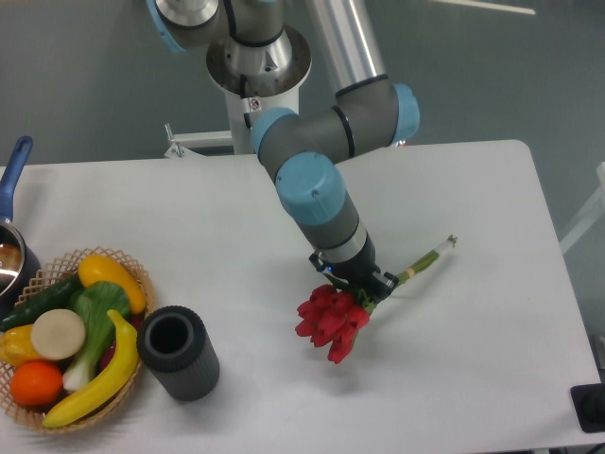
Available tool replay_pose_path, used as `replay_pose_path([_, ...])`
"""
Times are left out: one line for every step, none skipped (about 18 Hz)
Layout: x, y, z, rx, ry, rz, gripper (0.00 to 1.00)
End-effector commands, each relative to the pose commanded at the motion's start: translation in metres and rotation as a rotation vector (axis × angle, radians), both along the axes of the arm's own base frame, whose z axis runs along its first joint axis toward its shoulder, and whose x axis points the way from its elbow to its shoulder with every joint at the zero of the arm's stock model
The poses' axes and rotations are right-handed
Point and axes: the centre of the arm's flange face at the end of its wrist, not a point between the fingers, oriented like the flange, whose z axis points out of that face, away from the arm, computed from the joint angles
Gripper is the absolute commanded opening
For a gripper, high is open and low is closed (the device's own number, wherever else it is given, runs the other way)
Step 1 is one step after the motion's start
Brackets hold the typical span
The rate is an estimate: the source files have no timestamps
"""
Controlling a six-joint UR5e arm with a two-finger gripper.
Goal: Place the flowers on the table
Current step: 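Lower the tulip bouquet onto the table, laying it on its side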
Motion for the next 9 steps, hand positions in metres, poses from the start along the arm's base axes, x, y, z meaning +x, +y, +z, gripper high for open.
replay_pose_path([0.000, 0.001, -0.004, -0.004, -0.004, 0.000, 0.34])
replay_pose_path([0.001, 0.002, -0.004, -0.003, -0.006, -0.003, 0.34])
replay_pose_path([0.001, 0.002, -0.005, -0.004, -0.007, -0.003, 0.34])
replay_pose_path([0.002, 0.003, -0.007, -0.006, -0.009, -0.006, 0.34])
replay_pose_path([0.002, 0.004, -0.014, -0.013, -0.017, -0.008, 0.34])
replay_pose_path([0.002, 0.005, -0.018, -0.018, -0.020, -0.006, 0.34])
replay_pose_path([0.003, 0.006, -0.017, -0.016, -0.020, -0.009, 0.34])
replay_pose_path([0.005, 0.008, -0.016, -0.015, -0.019, -0.012, 0.34])
replay_pose_path([0.005, 0.008, -0.017, -0.016, -0.020, -0.013, 0.35])
